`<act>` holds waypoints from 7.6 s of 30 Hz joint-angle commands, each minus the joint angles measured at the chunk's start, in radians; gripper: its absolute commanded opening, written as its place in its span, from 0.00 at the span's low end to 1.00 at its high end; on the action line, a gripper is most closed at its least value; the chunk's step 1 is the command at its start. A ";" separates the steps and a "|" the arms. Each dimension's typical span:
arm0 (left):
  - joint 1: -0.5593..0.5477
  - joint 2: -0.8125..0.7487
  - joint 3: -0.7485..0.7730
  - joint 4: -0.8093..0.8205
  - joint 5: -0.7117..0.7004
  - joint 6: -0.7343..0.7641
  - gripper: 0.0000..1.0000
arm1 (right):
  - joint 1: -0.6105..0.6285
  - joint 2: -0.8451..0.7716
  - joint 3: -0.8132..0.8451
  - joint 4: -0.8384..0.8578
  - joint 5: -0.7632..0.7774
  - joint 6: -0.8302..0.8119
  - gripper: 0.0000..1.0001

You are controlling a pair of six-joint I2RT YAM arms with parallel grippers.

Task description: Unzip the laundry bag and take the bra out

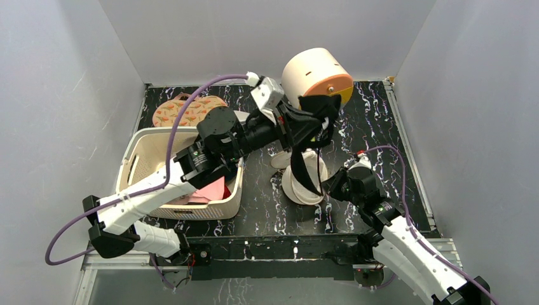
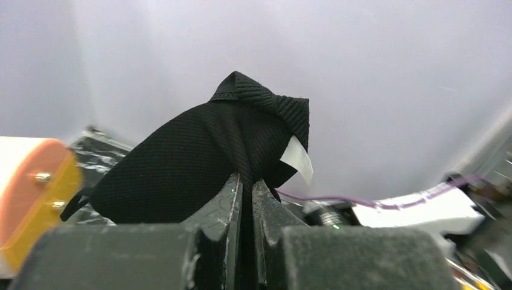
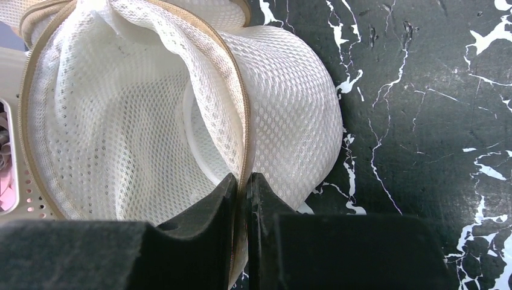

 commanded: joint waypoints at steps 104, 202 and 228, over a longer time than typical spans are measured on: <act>0.184 0.382 -0.005 -1.050 -0.574 -1.192 0.98 | 0.004 -0.237 0.181 -0.131 0.192 -0.031 0.73; -0.052 0.107 -0.809 0.188 0.169 1.195 0.00 | 0.004 -0.236 0.419 -0.290 0.227 -0.072 0.74; -0.133 0.207 -0.789 0.080 0.048 1.245 0.90 | 0.003 -0.257 0.389 -0.290 0.236 -0.073 0.74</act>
